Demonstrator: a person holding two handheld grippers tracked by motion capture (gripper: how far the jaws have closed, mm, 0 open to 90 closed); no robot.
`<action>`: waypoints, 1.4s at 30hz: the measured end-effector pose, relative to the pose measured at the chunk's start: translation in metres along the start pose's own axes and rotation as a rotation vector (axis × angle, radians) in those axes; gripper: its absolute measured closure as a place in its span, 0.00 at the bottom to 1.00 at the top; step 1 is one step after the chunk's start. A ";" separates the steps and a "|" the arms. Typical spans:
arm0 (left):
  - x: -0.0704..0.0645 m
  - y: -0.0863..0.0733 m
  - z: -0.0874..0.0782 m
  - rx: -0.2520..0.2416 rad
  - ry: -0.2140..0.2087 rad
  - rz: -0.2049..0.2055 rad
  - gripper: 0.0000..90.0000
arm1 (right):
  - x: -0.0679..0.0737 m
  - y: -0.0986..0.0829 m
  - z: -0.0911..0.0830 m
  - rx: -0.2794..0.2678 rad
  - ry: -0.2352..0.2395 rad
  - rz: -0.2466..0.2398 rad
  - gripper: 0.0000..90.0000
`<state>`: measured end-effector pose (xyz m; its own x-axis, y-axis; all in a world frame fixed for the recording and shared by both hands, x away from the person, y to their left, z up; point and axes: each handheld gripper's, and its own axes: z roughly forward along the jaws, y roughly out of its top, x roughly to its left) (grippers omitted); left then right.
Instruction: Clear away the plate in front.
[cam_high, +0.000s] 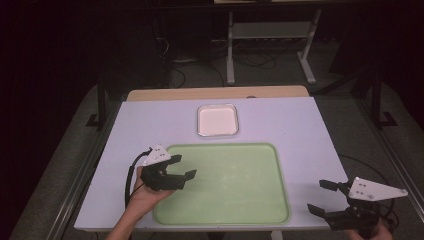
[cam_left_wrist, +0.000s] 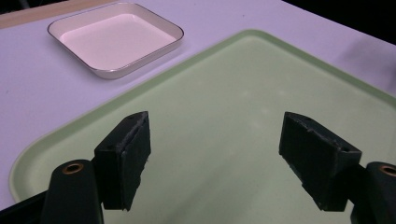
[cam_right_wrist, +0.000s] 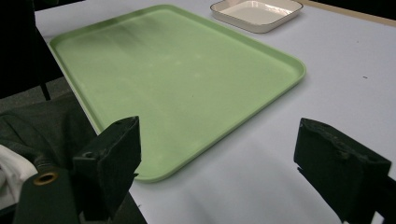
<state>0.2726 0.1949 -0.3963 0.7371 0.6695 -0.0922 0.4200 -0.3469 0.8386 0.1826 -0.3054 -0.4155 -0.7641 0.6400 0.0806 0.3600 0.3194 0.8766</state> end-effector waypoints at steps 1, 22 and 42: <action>0.000 0.002 0.001 0.000 -0.002 -0.003 0.27 | 0.000 0.000 0.000 -0.001 -0.001 0.001 0.15; 0.012 0.026 0.029 0.017 -0.028 0.006 0.27 | 0.000 0.002 -0.002 -0.016 -0.003 -0.002 0.15; 0.040 0.062 0.057 0.030 -0.009 0.015 0.27 | 0.001 0.003 -0.004 -0.023 -0.002 -0.002 0.15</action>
<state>0.3581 0.1630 -0.3783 0.7483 0.6580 -0.0843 0.4244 -0.3771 0.8232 0.1811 -0.3066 -0.4112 -0.7637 0.6409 0.0776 0.3460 0.3049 0.8873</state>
